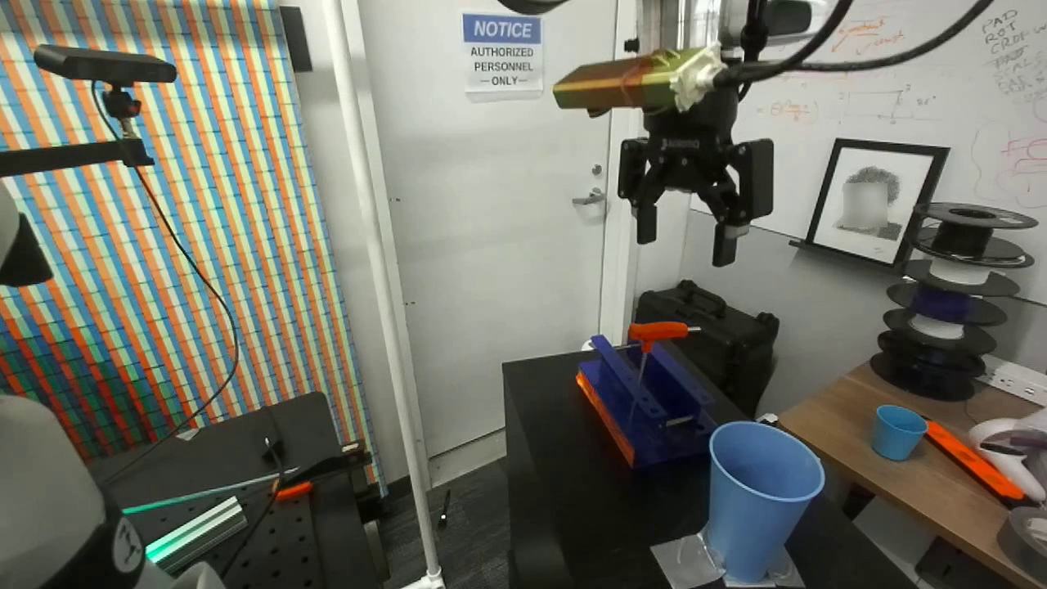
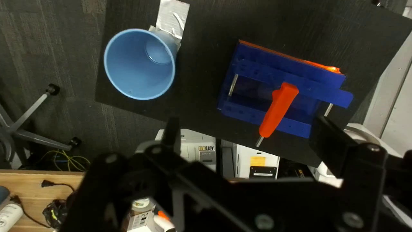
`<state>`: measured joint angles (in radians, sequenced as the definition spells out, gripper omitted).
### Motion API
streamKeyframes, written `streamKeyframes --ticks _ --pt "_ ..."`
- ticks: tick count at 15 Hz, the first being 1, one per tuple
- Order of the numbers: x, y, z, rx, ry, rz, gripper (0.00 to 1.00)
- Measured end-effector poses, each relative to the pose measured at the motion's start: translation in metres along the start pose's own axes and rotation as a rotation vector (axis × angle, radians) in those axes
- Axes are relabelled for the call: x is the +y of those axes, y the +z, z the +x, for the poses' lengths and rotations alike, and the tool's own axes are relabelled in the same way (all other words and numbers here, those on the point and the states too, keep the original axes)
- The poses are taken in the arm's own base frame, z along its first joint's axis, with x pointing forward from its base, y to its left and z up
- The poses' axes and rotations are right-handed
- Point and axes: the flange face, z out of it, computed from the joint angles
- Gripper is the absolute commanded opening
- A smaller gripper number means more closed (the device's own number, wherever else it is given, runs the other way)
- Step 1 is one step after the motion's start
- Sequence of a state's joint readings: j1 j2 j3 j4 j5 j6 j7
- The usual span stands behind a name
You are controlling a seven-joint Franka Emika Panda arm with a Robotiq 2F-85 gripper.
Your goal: Put the red object on the blue rack in the blue cup
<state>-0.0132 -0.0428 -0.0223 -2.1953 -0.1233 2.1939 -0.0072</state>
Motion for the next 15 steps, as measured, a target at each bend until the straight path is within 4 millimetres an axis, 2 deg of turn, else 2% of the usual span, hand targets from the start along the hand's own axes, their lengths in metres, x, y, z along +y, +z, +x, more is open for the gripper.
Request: streamKeyframes --ticks 4,7,13,14,15 --pt "-0.035 0.043 0.039 -0.032 -0.002 -0.011 1.0" --pt "-0.052 0.074 0.059 -0.053 0.011 -0.01 1.0" --pt "-0.076 0.121 0.078 -0.092 0.028 -0.007 1.0" --pt "-0.08 0.126 0.079 -0.098 0.034 -0.007 0.75" --pt "-0.084 0.13 0.08 -0.104 0.04 -0.008 0.73"
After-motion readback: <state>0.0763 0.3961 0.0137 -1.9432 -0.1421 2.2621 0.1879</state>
